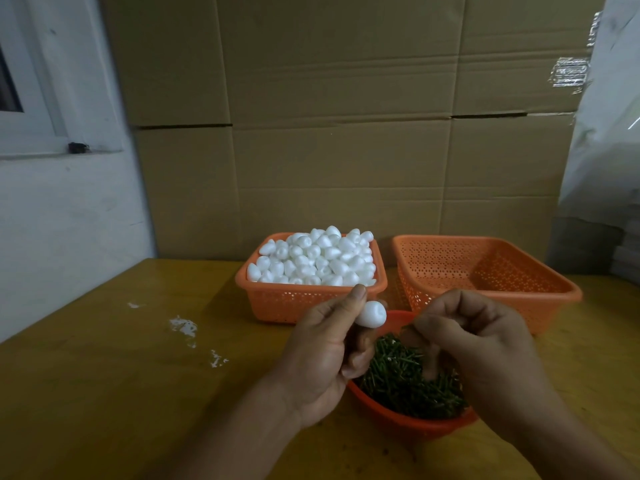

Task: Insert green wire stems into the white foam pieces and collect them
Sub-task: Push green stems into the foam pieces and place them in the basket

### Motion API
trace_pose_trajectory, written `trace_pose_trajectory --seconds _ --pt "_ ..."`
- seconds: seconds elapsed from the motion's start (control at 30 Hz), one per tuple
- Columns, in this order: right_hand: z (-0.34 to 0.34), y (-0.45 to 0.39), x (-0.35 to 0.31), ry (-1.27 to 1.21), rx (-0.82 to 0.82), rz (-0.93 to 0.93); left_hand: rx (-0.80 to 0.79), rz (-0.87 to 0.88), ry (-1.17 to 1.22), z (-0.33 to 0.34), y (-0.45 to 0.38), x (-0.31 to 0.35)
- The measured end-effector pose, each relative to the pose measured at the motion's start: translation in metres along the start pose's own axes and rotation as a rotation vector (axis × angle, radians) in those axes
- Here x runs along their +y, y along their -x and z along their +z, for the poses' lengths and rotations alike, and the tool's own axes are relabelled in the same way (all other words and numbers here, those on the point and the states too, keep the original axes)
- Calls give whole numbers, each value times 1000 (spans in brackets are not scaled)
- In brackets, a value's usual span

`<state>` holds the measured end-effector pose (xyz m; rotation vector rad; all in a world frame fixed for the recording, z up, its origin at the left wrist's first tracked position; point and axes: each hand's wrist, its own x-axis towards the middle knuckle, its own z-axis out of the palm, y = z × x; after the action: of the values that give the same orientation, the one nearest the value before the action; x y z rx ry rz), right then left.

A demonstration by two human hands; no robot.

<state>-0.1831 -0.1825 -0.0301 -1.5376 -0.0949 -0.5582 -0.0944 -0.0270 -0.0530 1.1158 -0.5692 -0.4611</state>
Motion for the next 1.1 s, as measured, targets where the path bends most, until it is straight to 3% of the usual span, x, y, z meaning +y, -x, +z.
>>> trace_pose_trajectory --seconds 0.27,0.6,0.93,1.1 --pt "5 1 3 -145 -20 10 -8 23 -16 0 1 1" --pt "9 4 5 -1 -37 -73 -17 30 -38 1 2 2" --pt "13 10 8 293 29 -361 33 50 -94 2 3 2" --pt "12 10 9 331 15 -414 36 53 -100 2 4 2"
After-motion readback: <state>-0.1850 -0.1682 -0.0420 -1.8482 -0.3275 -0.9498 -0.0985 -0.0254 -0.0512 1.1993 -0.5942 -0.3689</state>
